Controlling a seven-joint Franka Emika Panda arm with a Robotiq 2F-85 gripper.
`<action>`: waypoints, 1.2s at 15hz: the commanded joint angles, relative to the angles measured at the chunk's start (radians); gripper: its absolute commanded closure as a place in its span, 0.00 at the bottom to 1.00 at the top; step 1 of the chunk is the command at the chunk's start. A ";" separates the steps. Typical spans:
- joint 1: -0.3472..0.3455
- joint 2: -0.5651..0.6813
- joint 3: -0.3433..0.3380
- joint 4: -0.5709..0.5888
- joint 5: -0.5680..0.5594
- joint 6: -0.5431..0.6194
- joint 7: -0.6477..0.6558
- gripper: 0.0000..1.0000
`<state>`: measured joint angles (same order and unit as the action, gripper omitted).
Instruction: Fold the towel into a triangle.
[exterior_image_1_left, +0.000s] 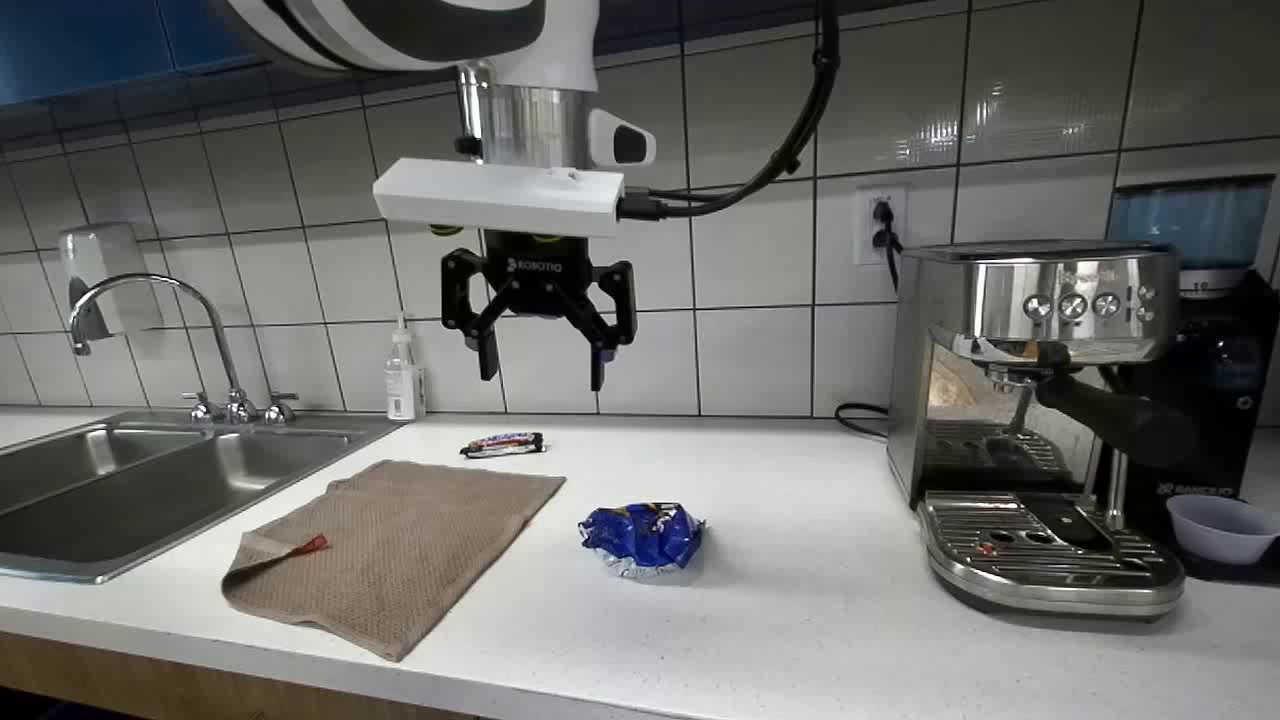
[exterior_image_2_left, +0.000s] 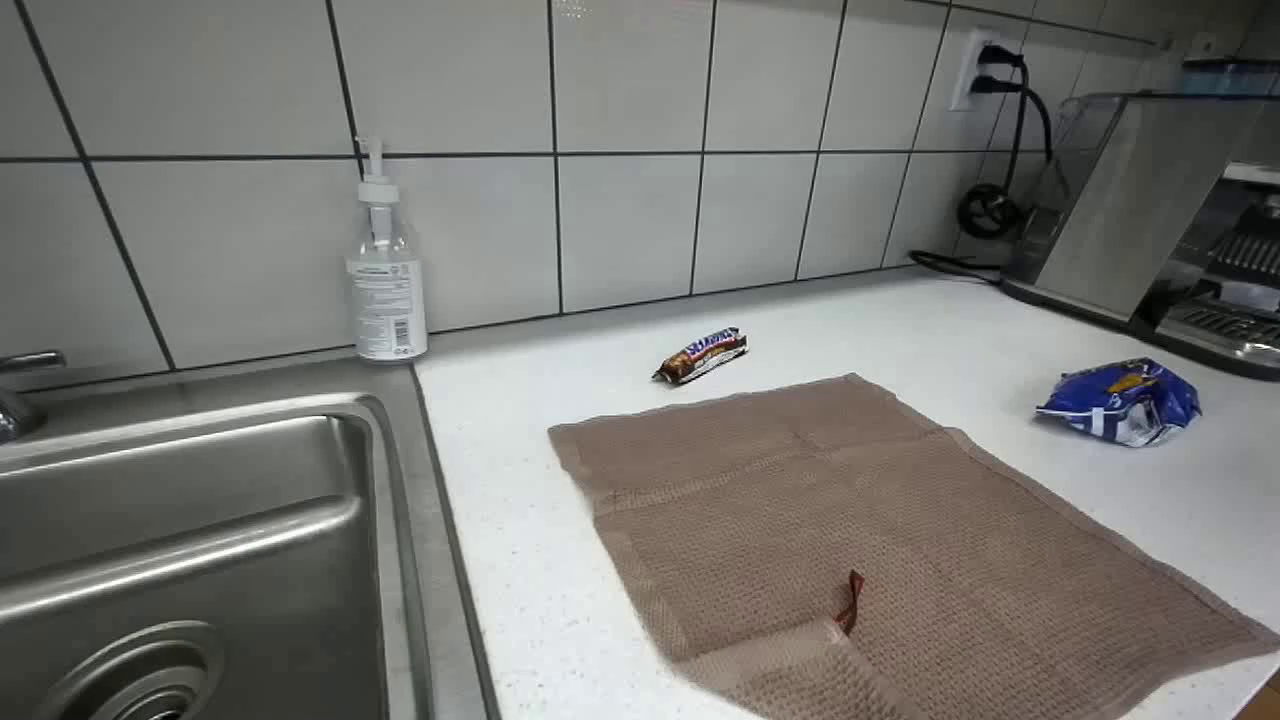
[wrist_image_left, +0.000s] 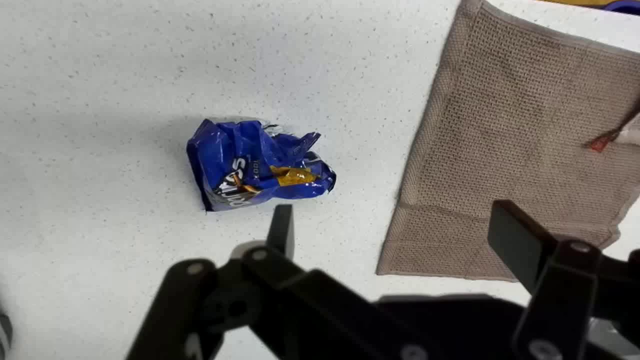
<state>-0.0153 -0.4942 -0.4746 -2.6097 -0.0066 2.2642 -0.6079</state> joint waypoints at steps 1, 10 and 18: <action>-0.039 0.009 0.038 0.001 0.026 -0.002 -0.019 0.00; -0.037 0.008 0.043 -0.002 0.027 0.003 -0.017 0.00; 0.004 -0.001 0.108 -0.017 0.050 0.004 -0.038 0.00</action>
<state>-0.0170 -0.4941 -0.4041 -2.6190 0.0088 2.2643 -0.6096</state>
